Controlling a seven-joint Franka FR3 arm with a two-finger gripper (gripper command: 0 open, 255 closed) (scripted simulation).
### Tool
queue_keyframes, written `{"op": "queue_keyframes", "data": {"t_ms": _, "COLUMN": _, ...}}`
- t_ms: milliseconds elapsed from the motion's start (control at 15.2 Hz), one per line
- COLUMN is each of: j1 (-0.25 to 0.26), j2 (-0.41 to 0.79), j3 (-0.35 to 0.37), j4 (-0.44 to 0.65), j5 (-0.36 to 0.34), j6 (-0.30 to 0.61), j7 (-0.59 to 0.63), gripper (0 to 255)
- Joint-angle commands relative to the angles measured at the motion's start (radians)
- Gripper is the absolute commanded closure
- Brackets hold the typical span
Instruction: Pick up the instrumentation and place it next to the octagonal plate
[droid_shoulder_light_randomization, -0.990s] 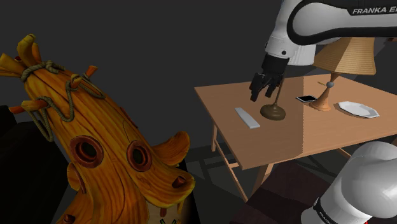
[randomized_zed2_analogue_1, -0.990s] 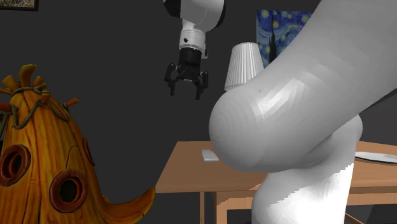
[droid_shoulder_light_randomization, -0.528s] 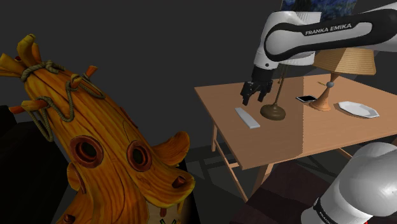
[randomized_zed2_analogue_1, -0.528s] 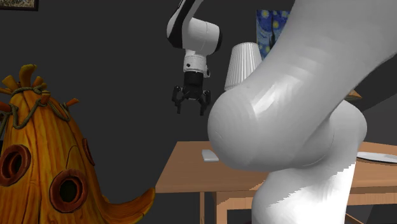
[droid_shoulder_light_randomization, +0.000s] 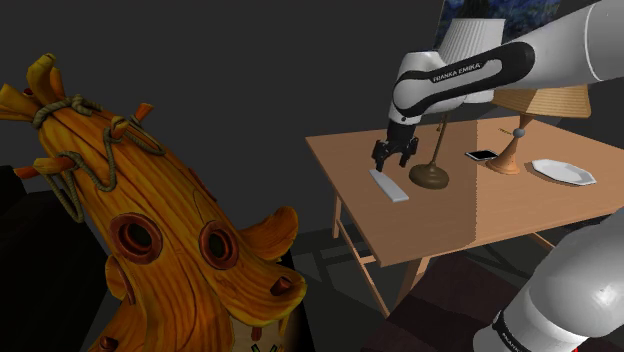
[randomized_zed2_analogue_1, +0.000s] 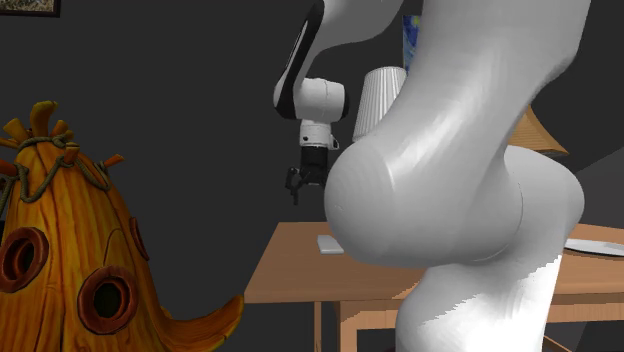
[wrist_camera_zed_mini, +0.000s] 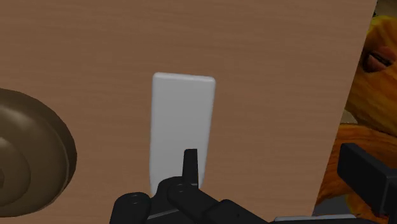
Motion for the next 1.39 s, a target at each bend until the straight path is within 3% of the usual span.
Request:
{"op": "queue_keyframes", "data": {"t_ms": 0, "j1": -0.010, "j2": 0.073, "j3": -0.010, "j4": 0.034, "j5": -0.005, "j6": 0.031, "j7": 0.008, "gripper": 0}}
{"op": "queue_keyframes", "data": {"t_ms": 528, "j1": -0.058, "j2": 0.338, "j3": -0.057, "j4": 0.171, "j5": -0.010, "j6": 0.128, "j7": 0.019, "gripper": 0}}
{"op": "queue_keyframes", "data": {"t_ms": 990, "j1": -0.060, "j2": 0.390, "j3": -0.056, "j4": 0.134, "j5": 0.000, "j6": 0.217, "j7": 0.011, "gripper": 0}}
{"op": "queue_keyframes", "data": {"t_ms": 1320, "j1": -0.060, "j2": 0.394, "j3": -0.055, "j4": 0.131, "j5": 0.001, "j6": 0.224, "j7": 0.011, "gripper": 0}}
